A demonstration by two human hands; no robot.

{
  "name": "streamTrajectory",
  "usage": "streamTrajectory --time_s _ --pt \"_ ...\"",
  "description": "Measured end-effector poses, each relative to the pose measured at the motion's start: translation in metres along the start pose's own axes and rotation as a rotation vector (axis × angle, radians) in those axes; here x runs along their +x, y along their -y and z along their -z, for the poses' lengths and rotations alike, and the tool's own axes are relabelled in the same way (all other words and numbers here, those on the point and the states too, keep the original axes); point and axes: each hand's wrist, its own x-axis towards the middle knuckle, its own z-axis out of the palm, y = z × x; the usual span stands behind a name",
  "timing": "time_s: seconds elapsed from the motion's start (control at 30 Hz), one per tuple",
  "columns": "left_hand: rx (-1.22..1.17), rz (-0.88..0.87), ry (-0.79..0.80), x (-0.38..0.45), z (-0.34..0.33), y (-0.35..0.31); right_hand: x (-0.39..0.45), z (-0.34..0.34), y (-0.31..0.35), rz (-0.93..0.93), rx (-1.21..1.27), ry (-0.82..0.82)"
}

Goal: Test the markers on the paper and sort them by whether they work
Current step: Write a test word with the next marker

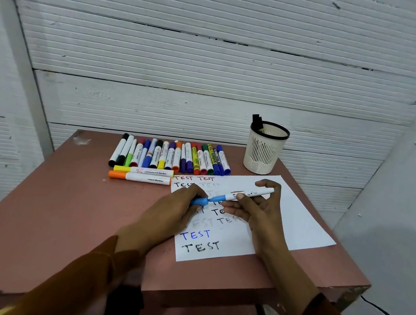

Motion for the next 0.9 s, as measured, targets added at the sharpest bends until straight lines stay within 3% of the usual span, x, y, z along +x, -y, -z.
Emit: streamTrajectory --time_s 0.53,0.67,0.8,0.9 --pt "0.010 -0.024 -0.028 0.000 -0.001 0.005 -0.002 -0.001 0.001 0.049 -0.064 -0.073" --pt "0.021 -0.021 -0.025 0.001 -0.001 0.004 0.000 -0.002 -0.002 0.048 -0.098 -0.026" --pt "0.029 -0.020 -0.021 0.000 -0.001 0.004 -0.002 -0.002 -0.008 0.066 -0.237 0.107" --pt "0.029 -0.019 -0.016 0.000 0.000 0.004 -0.002 0.000 -0.014 0.220 -0.458 0.076"
